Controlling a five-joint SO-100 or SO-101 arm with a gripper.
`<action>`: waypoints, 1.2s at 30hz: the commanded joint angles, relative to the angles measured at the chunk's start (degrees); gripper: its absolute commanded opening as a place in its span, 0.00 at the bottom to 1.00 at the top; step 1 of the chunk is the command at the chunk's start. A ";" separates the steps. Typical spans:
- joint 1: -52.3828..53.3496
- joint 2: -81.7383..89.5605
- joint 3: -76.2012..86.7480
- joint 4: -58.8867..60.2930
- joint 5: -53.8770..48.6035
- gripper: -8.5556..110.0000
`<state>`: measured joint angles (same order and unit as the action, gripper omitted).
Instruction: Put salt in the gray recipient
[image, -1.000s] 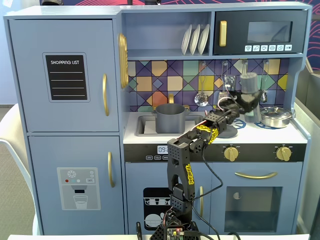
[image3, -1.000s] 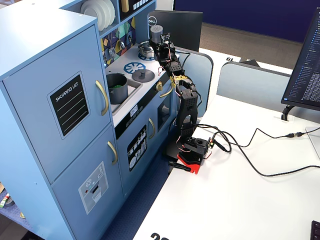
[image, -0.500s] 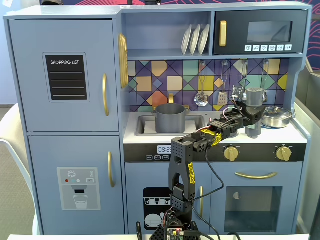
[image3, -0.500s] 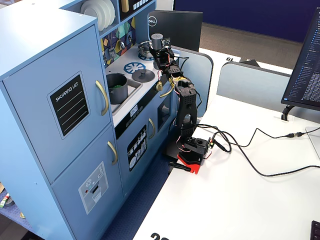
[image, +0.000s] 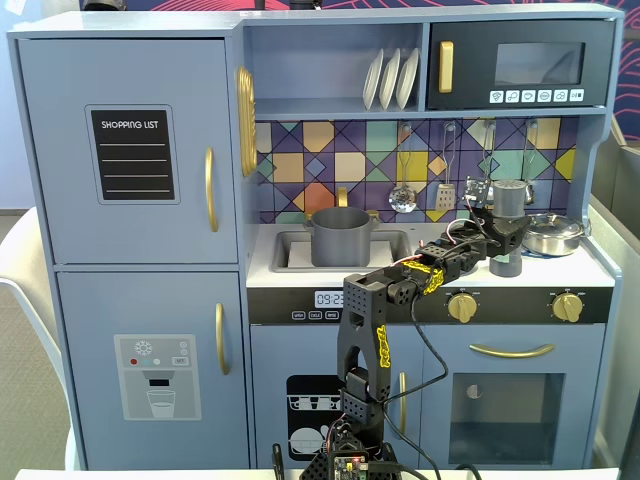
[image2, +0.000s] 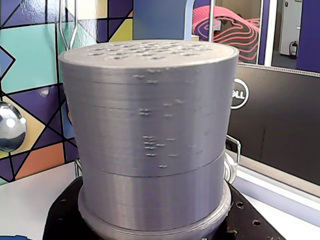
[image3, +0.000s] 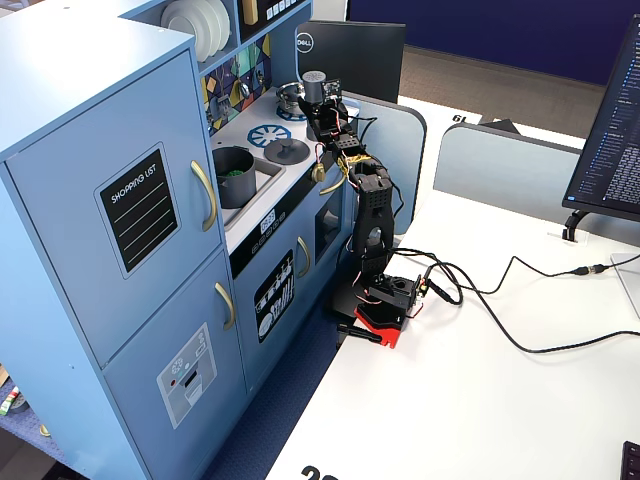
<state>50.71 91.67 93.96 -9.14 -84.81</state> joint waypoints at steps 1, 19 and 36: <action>0.88 1.23 -0.62 -1.41 -0.79 0.24; -6.77 59.94 19.34 61.08 -0.53 0.07; -44.65 92.72 82.71 71.28 -0.35 0.07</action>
<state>8.17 181.49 168.57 64.16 -84.20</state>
